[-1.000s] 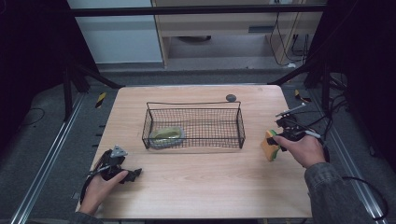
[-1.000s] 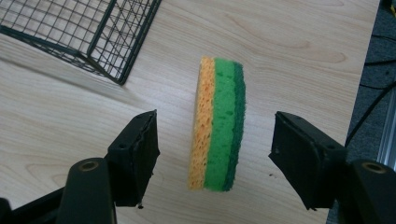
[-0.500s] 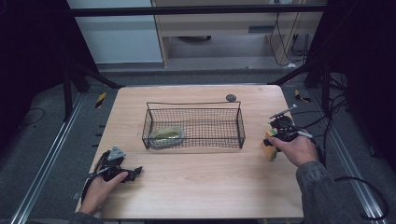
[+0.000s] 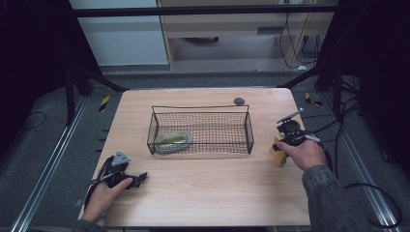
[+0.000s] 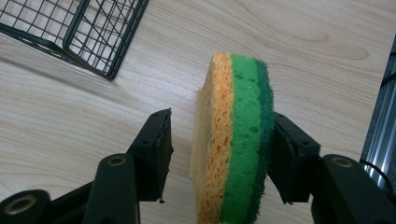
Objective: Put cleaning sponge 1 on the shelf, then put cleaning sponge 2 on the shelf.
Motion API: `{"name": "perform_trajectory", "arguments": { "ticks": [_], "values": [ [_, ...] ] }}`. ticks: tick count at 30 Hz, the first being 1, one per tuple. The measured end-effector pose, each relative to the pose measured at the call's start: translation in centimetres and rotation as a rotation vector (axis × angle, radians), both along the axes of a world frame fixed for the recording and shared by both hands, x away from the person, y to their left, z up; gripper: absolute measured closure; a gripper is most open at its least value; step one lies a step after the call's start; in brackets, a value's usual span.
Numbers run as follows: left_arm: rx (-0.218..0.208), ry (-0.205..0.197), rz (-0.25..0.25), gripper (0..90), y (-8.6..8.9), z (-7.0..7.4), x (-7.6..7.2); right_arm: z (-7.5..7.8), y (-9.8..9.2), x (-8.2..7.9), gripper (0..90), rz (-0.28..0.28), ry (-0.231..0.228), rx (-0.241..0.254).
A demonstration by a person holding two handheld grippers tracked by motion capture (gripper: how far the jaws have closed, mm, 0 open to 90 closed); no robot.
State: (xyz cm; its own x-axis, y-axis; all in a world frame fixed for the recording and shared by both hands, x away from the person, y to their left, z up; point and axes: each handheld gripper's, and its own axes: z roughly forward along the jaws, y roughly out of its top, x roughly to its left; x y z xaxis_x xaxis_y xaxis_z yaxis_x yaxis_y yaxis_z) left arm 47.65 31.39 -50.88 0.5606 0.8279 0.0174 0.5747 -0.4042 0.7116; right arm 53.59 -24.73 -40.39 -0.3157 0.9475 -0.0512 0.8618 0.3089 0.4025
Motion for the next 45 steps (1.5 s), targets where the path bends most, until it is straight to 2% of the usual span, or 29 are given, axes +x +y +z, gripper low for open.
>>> {"name": "perform_trajectory", "arguments": {
  "ticks": [8,16,26,31,35,40,45],
  "values": [
    [0.0,0.0,0.003,0.0,0.0,0.0,0.0,-0.1,-0.1,0.1,54.6,0.009,0.015,0.011],
    [0.0,0.0,0.004,0.0,0.0,0.0,0.0,-0.2,-0.2,0.1,58.5,0.019,0.024,0.014],
    [0.0,0.0,0.003,0.0,-0.1,0.0,0.0,-0.1,-0.1,0.0,64.1,0.025,0.018,0.015],
    [0.0,0.001,0.003,0.0,-0.1,0.0,0.0,0.8,0.1,-0.3,64.3,0.029,-0.013,0.035],
    [0.003,-0.001,0.001,0.0,0.0,0.0,0.1,2.1,0.6,-0.6,64.3,0.045,-0.048,0.04],
    [0.003,0.002,0.001,0.0,0.0,0.0,0.0,3.2,1.2,-0.7,64.3,0.065,-0.07,0.039],
    [-0.002,0.0,0.004,0.0,-0.1,0.0,0.0,4.1,1.7,-0.6,64.3,0.08,-0.072,0.031]
  ]
}}
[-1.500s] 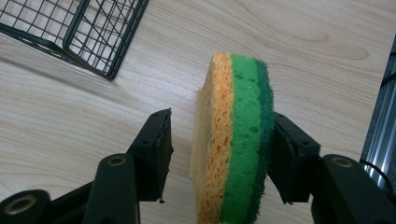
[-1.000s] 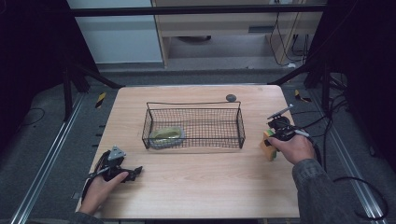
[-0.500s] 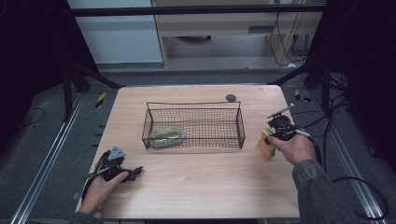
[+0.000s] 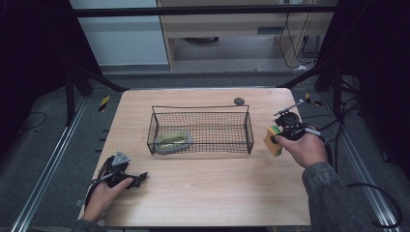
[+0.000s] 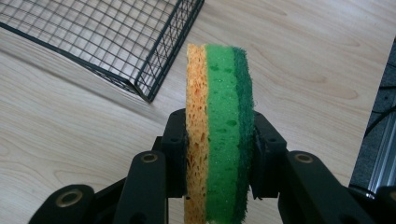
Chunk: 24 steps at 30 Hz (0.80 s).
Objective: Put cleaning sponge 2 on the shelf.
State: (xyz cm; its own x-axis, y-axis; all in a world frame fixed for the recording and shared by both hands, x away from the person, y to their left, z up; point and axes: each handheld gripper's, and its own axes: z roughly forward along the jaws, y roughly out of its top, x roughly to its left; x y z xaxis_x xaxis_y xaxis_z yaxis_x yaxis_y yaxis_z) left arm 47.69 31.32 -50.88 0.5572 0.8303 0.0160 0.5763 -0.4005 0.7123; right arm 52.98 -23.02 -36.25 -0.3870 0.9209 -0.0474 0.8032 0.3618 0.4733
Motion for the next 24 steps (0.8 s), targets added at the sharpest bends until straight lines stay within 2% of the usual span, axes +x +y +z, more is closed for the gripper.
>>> {"name": "perform_trajectory", "arguments": {
  "ticks": [5,7,15,24],
  "values": [
    [0.002,-0.001,-0.002,0.0,0.0,0.0,0.0,1.5,0.6,0.5,64.3,0.01,-0.011,-0.013],
    [0.002,-0.001,-0.003,0.0,0.0,0.0,0.0,2.2,0.9,0.7,64.4,0.017,-0.022,-0.008],
    [0.003,0.0,-0.003,0.0,0.0,0.0,0.0,5.5,3.1,1.8,64.3,0.049,-0.081,-0.039],
    [0.003,0.0,-0.003,0.0,0.0,0.0,0.0,7.1,5.1,2.8,64.3,0.079,-0.113,-0.035]
  ]
}}
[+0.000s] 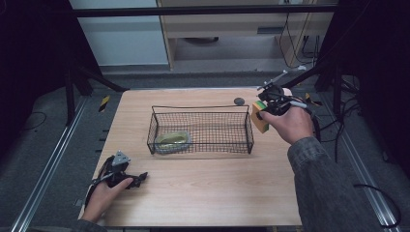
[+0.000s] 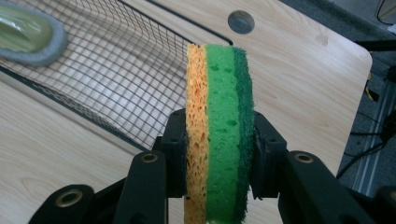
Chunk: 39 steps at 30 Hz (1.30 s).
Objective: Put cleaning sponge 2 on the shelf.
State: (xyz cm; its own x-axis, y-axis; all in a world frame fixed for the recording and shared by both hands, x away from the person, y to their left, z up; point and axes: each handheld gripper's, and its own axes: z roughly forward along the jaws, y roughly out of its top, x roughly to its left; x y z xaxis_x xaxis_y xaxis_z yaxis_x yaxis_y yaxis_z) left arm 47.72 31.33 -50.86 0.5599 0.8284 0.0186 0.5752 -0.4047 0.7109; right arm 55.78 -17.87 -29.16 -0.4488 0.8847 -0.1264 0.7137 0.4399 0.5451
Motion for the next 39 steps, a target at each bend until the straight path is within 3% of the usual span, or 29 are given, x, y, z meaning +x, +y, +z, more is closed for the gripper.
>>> {"name": "perform_trajectory", "arguments": {
  "ticks": [15,39],
  "values": [
    [0.0,0.0,-0.002,0.0,0.0,0.0,0.0,-0.1,2.6,1.6,64.3,0.03,-0.003,-0.001],
    [0.001,-0.001,-0.004,0.0,0.0,0.0,0.1,-2.7,5.6,2.9,64.2,0.065,0.028,-0.043]
  ]
}}
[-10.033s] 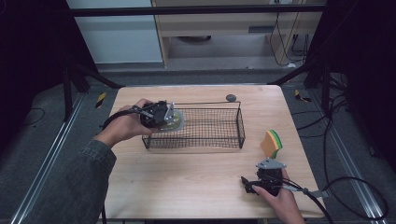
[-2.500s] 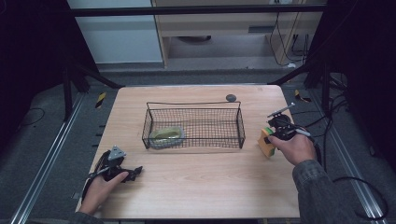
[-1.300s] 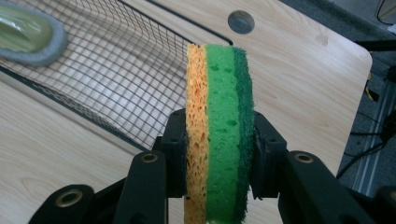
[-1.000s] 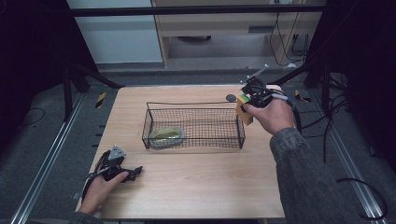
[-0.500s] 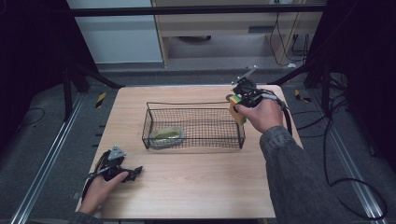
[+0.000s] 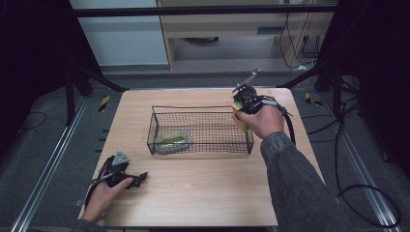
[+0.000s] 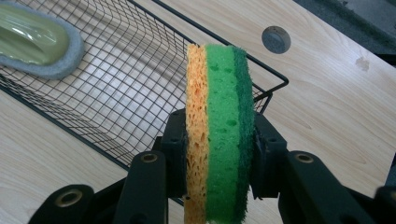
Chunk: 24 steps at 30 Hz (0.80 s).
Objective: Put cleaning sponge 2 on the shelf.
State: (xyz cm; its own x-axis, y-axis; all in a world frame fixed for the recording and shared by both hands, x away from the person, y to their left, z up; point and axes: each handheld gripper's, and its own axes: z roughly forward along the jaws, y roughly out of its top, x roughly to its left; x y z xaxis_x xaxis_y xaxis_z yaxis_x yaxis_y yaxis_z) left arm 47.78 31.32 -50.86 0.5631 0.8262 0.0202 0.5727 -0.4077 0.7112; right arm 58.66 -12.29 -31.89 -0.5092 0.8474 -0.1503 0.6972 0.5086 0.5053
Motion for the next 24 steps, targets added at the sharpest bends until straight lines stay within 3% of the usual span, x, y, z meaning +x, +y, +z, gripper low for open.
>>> {"name": "perform_trajectory", "arguments": {
  "ticks": [7,18,24],
  "values": [
    [0.0,0.0,0.0,0.0,0.0,0.0,0.0,-0.9,0.6,0.4,64.1,-0.002,0.015,-0.016],
    [0.001,0.001,-0.002,0.0,0.0,0.0,0.1,-3.4,1.2,1.3,64.0,-0.006,0.043,-0.046],
    [0.001,0.001,-0.003,0.0,0.0,0.0,0.1,-4.1,1.1,1.5,63.9,-0.02,0.048,-0.036]
  ]
}}
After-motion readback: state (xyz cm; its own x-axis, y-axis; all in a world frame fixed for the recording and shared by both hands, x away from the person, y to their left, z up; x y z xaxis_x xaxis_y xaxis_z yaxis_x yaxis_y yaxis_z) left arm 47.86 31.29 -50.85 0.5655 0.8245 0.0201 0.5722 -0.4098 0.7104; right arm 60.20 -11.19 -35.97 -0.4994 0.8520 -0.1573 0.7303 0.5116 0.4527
